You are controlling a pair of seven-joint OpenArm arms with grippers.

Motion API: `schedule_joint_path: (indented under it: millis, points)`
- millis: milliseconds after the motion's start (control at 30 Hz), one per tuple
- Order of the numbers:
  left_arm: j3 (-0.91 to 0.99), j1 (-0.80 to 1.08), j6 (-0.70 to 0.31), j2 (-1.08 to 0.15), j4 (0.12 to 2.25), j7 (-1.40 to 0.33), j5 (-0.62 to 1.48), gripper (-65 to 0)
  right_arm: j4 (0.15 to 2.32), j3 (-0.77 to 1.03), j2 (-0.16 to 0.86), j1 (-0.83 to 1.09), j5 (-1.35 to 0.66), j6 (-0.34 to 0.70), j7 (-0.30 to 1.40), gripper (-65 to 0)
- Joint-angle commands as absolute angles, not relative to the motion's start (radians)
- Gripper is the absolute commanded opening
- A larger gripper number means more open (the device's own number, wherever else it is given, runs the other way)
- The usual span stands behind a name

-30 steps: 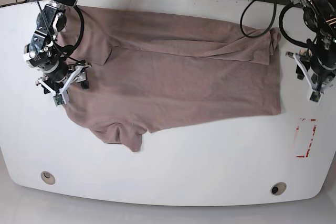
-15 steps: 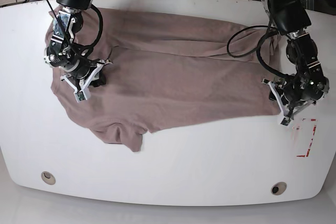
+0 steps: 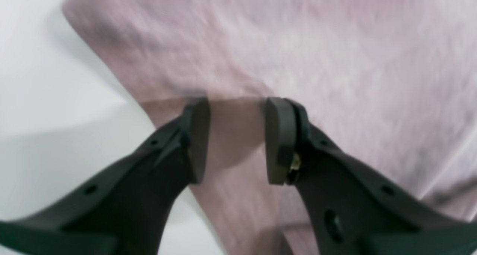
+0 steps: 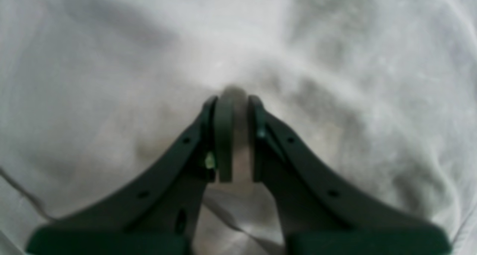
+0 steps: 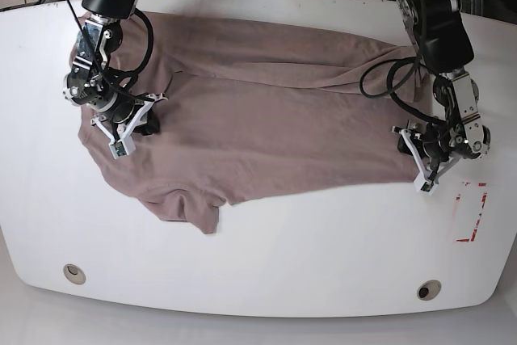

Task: Layout the t-shirt on the table in an organized manner, then fold the t-shirt properly
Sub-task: 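Grasp the shirt side edge with the left gripper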

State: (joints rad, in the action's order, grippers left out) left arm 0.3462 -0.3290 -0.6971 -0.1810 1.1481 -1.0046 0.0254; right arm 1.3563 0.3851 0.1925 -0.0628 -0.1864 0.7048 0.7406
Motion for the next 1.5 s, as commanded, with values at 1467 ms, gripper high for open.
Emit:
schedule_joint_path:
  millis: [1467]
  points:
    - [0.246, -0.415, -0.698, -0.111, 1.511, -1.365, -0.039, -37.8, 1.061, 0.386, 0.292, -0.236, -0.176, 0.698, 0.648, -58.8]
